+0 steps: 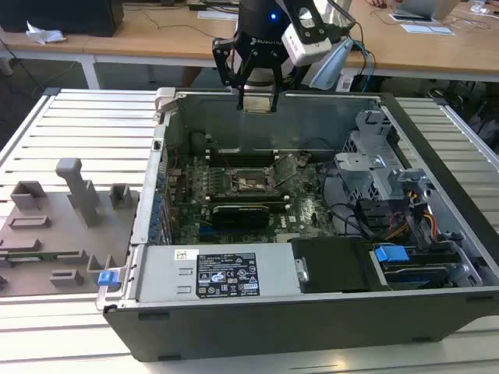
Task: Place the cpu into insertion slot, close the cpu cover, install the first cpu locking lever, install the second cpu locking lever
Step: 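Place the cpu into insertion slot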
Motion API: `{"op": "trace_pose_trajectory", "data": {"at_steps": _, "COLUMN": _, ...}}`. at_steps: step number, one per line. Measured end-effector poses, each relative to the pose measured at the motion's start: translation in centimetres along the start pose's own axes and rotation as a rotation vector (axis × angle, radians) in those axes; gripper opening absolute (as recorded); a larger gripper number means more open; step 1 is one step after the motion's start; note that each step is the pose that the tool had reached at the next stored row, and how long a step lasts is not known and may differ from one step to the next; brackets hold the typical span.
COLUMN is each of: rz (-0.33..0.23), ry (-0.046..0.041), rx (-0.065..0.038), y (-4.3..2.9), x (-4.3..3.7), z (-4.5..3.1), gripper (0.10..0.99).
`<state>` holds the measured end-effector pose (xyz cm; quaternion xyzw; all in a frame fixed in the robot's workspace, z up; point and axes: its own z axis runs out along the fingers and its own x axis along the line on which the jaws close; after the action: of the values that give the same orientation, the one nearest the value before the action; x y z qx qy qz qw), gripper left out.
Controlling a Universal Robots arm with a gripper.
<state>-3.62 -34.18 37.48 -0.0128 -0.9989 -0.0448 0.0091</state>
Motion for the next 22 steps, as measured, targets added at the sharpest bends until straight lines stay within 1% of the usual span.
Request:
{"op": "trace_pose_trajectory", "data": {"at_steps": 4, "rz": 0.000, "ry": 0.0000, "rx": 0.000, "y": -0.04, "x": -0.01, "z": 0.42, "gripper": 0.545}}
{"op": "trace_pose_trajectory", "data": {"at_steps": 8, "rz": 0.000, "ry": 0.0000, "rx": 0.001, "y": -0.06, "x": -0.01, "z": 0.64, "gripper": 0.545}}
{"op": "trace_pose_trajectory", "data": {"at_steps": 22, "rz": 0.000, "ry": 0.0000, "rx": 0.001, "y": -0.11, "x": -0.03, "z": 1.21, "gripper": 0.545}}
